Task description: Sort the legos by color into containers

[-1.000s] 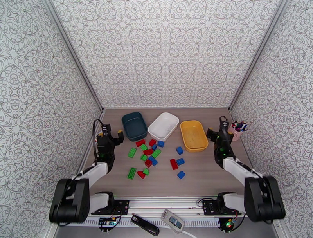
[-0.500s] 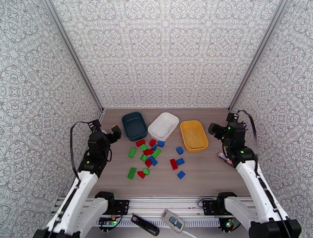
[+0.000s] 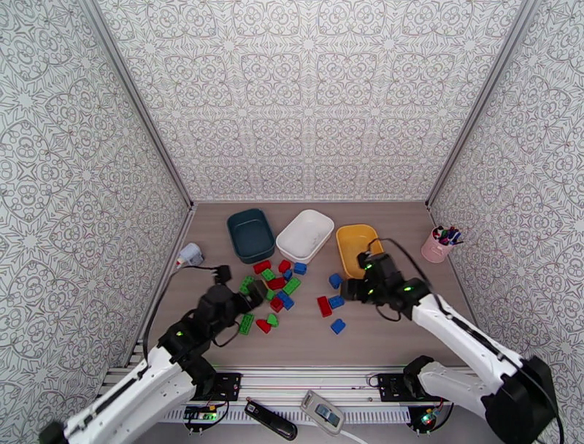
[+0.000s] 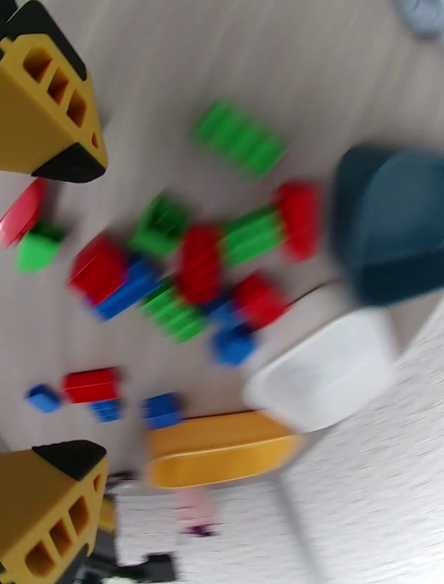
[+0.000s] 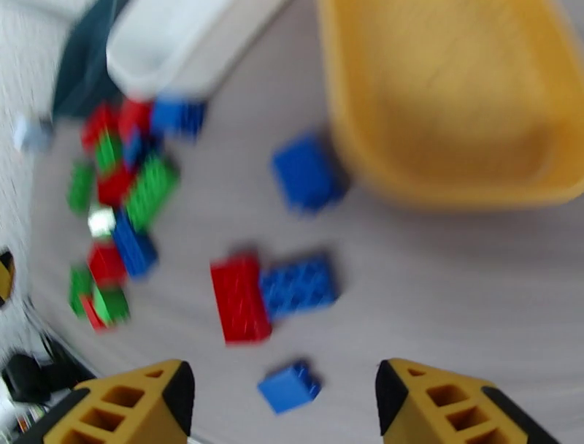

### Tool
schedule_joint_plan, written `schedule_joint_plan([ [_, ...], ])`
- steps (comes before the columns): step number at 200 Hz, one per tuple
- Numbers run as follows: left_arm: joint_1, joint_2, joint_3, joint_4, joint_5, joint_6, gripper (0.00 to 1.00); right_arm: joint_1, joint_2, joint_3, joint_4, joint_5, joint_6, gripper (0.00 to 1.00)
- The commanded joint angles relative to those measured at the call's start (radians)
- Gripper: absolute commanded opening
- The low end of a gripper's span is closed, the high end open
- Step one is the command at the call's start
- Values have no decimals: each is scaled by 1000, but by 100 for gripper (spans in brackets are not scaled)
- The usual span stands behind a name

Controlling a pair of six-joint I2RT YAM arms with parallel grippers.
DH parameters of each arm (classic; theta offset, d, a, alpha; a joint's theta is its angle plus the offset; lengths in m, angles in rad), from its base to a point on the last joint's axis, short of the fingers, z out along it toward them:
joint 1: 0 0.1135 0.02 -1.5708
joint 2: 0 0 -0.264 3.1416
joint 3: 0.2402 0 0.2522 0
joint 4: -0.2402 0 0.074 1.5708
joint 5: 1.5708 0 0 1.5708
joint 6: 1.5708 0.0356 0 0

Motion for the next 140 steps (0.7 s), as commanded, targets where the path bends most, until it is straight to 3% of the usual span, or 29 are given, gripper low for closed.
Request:
schedule_joint_plan([
  [1,-128,69,33,11,-142,-75,97,88,32,-24,-35,67,38,72],
  [33,-194,134,17,12,-161,-145,95,175,102,-68,-45,76,16,74],
  [72,-197,60,-54,17,-171,-212,95,270,175,-81,-80,134,25,73],
  [140,-197,-21,-66,-45,-197,-221,96,316,321,-56,-50,230,54,68],
])
